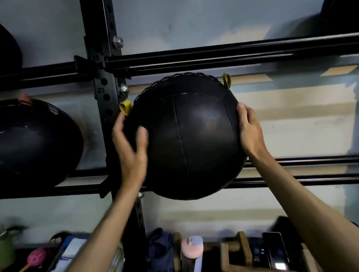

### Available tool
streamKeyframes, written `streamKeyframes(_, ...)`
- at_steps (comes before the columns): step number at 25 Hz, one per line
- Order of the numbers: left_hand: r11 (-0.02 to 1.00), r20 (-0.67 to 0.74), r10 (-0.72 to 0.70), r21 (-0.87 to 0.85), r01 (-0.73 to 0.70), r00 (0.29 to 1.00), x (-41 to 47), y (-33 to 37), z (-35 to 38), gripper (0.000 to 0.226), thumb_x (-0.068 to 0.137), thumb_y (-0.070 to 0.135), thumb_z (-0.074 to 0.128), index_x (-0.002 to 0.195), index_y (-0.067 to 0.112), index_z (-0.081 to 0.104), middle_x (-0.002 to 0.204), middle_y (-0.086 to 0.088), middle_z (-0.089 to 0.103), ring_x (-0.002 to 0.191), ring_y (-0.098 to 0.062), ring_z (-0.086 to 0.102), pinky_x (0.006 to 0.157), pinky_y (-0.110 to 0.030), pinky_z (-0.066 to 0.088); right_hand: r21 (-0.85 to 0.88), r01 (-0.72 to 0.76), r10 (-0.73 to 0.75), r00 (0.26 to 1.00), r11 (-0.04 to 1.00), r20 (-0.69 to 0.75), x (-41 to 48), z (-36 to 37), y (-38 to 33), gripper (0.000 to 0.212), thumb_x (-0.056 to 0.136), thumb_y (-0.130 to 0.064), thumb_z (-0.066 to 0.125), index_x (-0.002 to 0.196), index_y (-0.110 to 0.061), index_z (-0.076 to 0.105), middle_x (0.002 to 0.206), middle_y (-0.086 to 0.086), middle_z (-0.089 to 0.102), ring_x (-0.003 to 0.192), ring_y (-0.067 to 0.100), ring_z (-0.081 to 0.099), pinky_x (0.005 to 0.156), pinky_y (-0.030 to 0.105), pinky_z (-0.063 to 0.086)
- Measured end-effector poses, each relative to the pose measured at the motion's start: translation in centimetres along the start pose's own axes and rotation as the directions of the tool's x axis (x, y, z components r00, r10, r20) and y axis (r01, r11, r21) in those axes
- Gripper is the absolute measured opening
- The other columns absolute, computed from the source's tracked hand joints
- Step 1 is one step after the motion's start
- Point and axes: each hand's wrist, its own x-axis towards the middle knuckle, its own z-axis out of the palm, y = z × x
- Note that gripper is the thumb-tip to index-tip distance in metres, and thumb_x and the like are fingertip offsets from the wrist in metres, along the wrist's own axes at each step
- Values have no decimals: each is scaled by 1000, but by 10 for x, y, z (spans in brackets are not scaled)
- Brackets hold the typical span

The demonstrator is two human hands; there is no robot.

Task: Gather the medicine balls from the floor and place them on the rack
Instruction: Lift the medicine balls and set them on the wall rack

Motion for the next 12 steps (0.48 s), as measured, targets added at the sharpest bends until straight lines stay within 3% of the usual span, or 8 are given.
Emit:
streamKeyframes(2,958,98,205,184,-220,974,-13,-4,11,66,95,48,51,152,21,35,161,0,24,149,-13,23,122,-40,22,23,-70,71,996,997,-54,16,4,3,56,99,-62,36,128,-18,53,129,3,60,117,19,55,101,34,43)
streamKeyframes(3,948,116,219,210,-239,969,-9,-7,15,66,94,51,52,152,23,36,162,0,22,150,-14,22,122,-44,23,25,-101,103,991,995,-80,24,7,5,55,97,-64,37,122,-18,52,126,5,61,115,21,56,100,36,44)
streamKeyframes(6,982,128,74,164,-95,989,16,-22,23,62,93,59,50,150,35,39,160,7,27,148,-9,26,120,-43,28,-30,-116,113,991,993,-77,32,16,16,57,98,-61,36,129,-15,51,134,10,57,124,26,52,107,40,40)
streamKeyframes(9,992,122,-106,76,97,987,46,-38,29,57,93,61,50,146,40,42,154,8,35,143,-8,34,119,-41,31,-107,63,-63,998,992,10,3,30,40,64,99,-60,33,154,-28,29,158,1,34,146,18,31,120,36,24)
streamKeyframes(12,984,114,-173,70,165,978,57,-54,30,53,95,59,49,145,41,44,151,7,39,139,-10,39,117,-37,33,-165,190,-190,982,968,14,-10,43,51,66,98,-62,32,156,-34,17,162,-6,21,150,13,18,122,33,17)
